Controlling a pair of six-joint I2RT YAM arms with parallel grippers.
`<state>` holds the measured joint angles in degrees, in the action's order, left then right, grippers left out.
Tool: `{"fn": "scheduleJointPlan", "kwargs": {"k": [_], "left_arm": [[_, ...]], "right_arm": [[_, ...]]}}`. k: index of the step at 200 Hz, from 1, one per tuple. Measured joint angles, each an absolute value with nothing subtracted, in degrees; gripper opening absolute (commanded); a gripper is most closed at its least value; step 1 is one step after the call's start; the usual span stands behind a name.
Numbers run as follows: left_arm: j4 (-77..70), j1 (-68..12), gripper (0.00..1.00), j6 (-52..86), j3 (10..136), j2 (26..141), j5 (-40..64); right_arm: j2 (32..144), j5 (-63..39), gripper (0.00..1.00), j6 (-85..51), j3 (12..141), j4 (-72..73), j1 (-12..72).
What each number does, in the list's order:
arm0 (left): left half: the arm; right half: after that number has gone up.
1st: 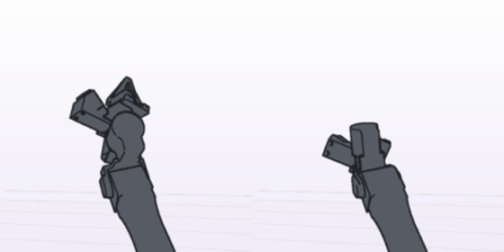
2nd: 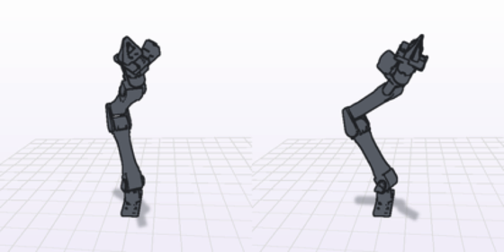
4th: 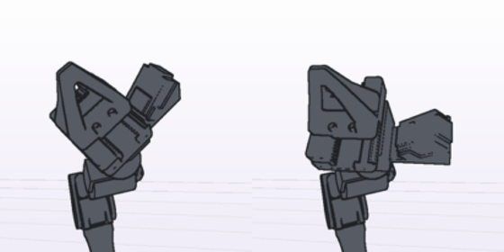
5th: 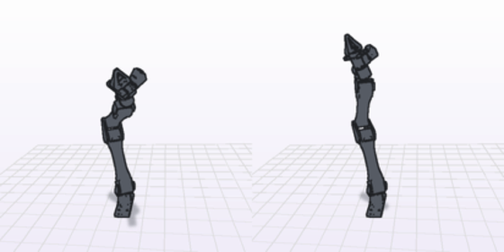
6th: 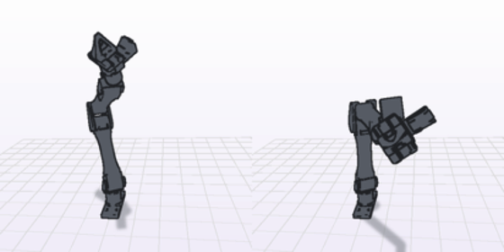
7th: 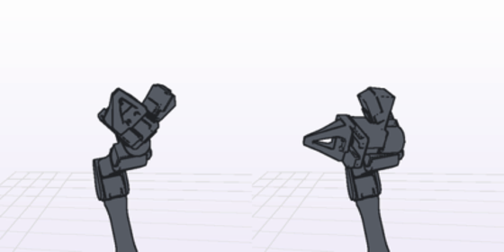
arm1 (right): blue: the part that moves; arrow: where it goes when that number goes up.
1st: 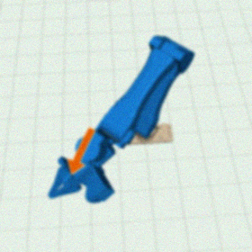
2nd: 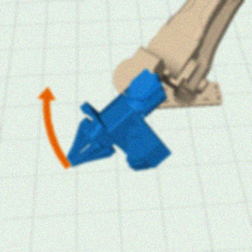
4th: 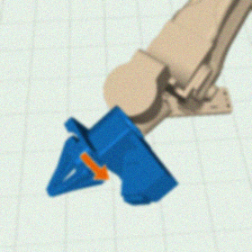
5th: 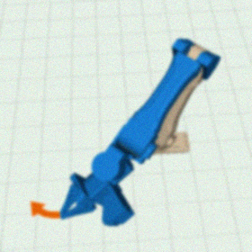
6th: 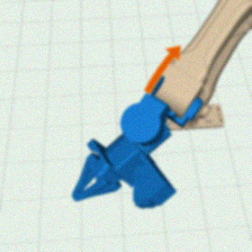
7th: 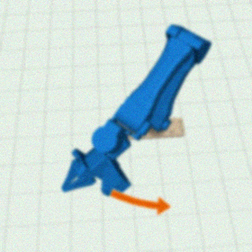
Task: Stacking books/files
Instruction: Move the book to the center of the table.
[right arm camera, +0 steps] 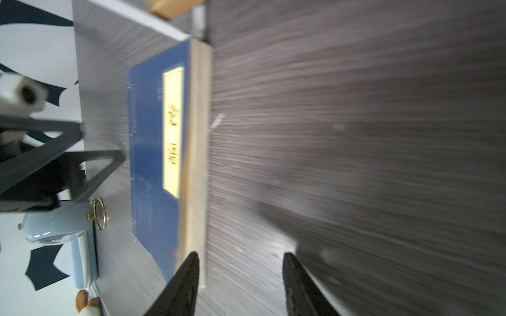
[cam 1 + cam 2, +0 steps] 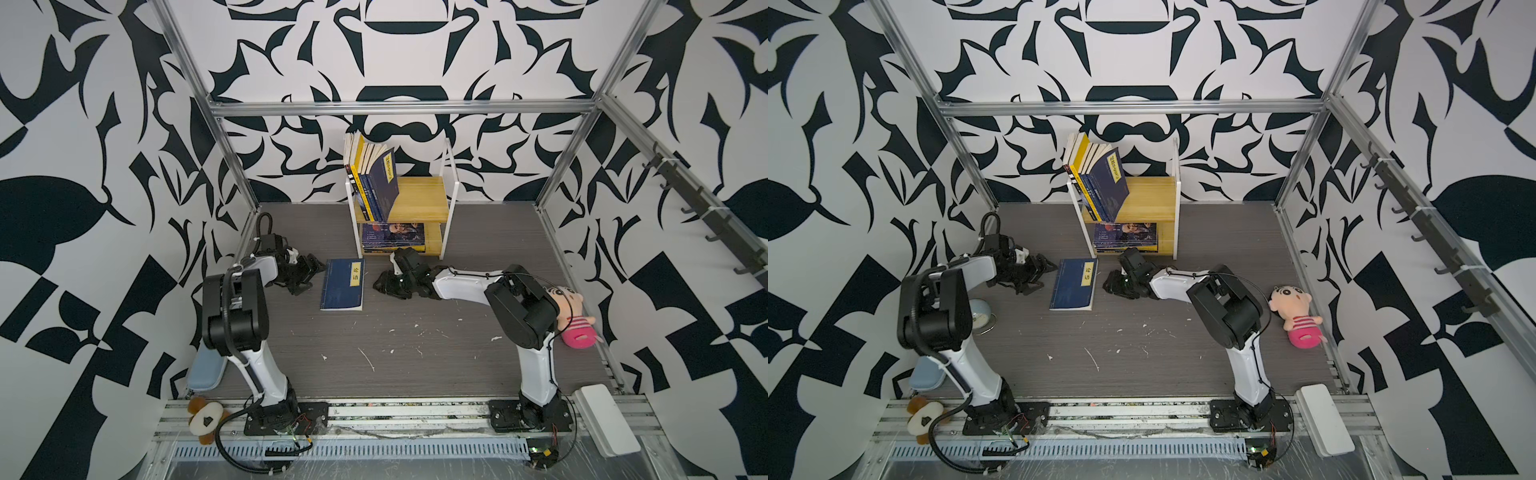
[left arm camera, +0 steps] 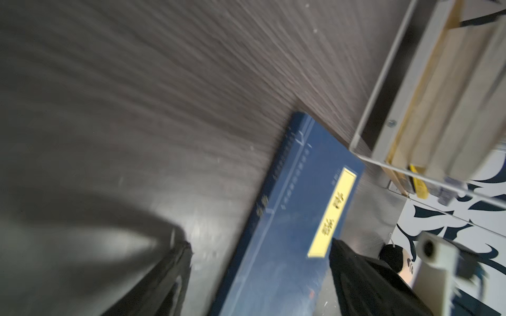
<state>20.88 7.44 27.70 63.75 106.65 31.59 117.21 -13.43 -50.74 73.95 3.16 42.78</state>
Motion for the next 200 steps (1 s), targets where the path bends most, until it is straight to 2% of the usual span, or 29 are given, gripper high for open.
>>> {"fn": "scheduleJointPlan", "kwargs": {"k": [45, 87, 108, 147, 177, 200], "left_arm": [[23.5, 7.0, 0.74, 24.9, 70.8, 112.8, 35.2], [24.6, 6.0, 0.70, 23.9, 73.3, 115.5, 39.1], [24.4, 4.0, 0.67, 24.1, 73.0, 115.5, 40.0], [20.8, 2.4, 0.62, 27.4, 66.5, 111.4, 39.6], [20.8, 0.2, 0.60, 29.6, 62.2, 108.5, 39.6], [20.8, -0.5, 0.58, 30.4, 61.5, 108.3, 39.8]], "right_arm": [[124.4, -9.7, 0.58, -52.4, 83.3, 1.8, 44.0], [128.9, -10.1, 0.48, -53.1, 89.3, 1.7, 44.4], [130.1, -10.4, 0.47, -53.6, 91.0, 1.2, 45.1], [129.2, -12.1, 0.42, -54.7, 89.2, 2.4, 43.3], [126.6, -14.6, 0.33, -57.7, 82.3, 8.8, 41.4], [124.6, -17.0, 0.32, -60.2, 78.1, 12.1, 40.5]]}}
